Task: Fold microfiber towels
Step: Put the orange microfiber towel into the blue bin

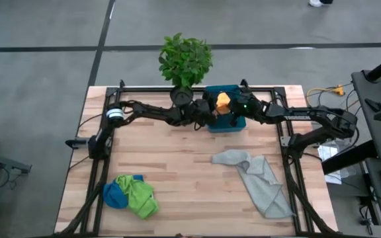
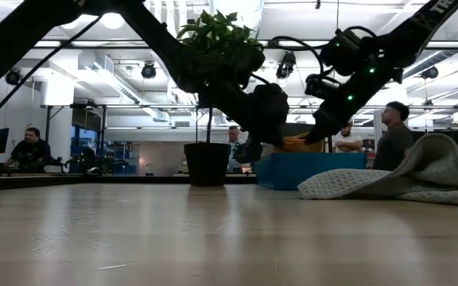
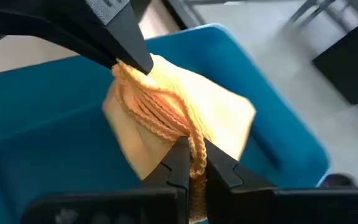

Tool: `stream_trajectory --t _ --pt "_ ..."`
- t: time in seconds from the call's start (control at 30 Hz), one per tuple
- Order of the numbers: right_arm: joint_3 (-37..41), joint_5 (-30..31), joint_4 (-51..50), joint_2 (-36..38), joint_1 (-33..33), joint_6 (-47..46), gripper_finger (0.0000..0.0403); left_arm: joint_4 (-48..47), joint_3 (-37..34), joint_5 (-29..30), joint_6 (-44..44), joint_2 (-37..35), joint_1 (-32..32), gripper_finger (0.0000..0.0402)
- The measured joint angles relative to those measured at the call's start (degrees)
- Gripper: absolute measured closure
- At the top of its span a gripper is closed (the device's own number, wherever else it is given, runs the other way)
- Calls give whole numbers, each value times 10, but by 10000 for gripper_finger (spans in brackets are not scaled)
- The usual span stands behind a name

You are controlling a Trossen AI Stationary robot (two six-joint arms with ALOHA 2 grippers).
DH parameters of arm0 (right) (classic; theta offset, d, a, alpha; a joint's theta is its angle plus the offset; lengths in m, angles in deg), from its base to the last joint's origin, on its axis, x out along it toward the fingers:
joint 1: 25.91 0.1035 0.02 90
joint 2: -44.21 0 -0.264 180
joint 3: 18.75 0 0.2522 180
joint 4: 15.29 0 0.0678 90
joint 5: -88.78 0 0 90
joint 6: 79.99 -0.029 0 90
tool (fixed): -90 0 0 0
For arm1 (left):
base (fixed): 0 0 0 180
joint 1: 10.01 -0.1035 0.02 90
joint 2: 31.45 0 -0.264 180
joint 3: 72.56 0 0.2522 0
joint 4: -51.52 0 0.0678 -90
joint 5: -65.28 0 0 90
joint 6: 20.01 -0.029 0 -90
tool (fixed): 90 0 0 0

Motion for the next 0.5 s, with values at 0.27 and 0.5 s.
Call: stream_trajectory --t 0.27,0.5 --pt "1 -90 -58 16 -1 -53 390 -14 -2 -27 -8 -2 14 401" --pt "0 -162 -90 15 0 -51 371 -78 -2 -78 11 -7 14 384"
